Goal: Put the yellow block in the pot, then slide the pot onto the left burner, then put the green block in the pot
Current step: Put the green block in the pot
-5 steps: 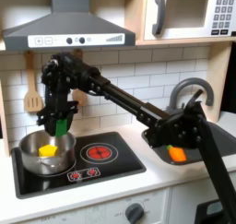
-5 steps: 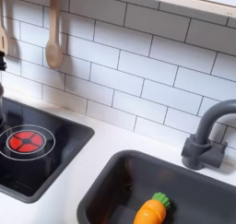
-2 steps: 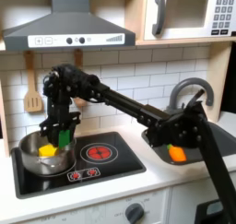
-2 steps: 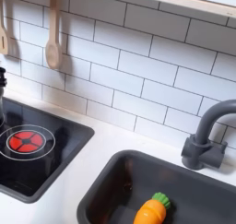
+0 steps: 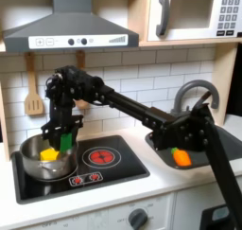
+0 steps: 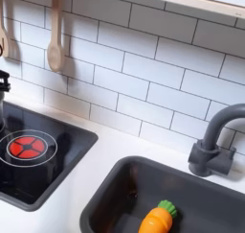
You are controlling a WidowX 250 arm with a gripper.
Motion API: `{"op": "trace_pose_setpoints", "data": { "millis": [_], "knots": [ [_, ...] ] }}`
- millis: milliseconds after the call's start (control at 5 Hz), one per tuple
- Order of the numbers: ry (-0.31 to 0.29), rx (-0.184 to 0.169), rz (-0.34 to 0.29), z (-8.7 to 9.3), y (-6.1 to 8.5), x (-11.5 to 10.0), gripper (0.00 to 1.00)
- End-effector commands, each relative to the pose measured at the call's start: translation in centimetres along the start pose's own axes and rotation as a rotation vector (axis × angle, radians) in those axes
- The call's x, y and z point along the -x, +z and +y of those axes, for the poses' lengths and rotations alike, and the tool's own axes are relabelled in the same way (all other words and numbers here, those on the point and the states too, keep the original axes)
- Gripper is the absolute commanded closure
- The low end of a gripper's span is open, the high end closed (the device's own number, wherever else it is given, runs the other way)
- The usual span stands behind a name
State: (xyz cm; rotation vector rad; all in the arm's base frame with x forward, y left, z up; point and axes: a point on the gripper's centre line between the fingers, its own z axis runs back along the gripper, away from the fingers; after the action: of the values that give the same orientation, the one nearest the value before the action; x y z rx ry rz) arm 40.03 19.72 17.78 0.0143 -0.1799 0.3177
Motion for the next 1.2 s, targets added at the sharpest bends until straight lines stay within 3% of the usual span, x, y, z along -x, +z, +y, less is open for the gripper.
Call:
{"op": "trace_pose_setpoints", "data": {
  "millis": [0, 200, 600, 1000],
  "knots": [
    [0.013, -0.003, 0.008, 0.2, 0.0, 0.0, 0.24],
    [0.005, 0.000, 0.019, -0.2, 0.0, 0.2, 0.00],
    [-0.008, 0.002, 0.009, -0.2, 0.3, 0.1, 0.00],
    [-0.034, 0.016, -0.062, -0.5, 2.4, -0.9, 0.00]
  ]
}}
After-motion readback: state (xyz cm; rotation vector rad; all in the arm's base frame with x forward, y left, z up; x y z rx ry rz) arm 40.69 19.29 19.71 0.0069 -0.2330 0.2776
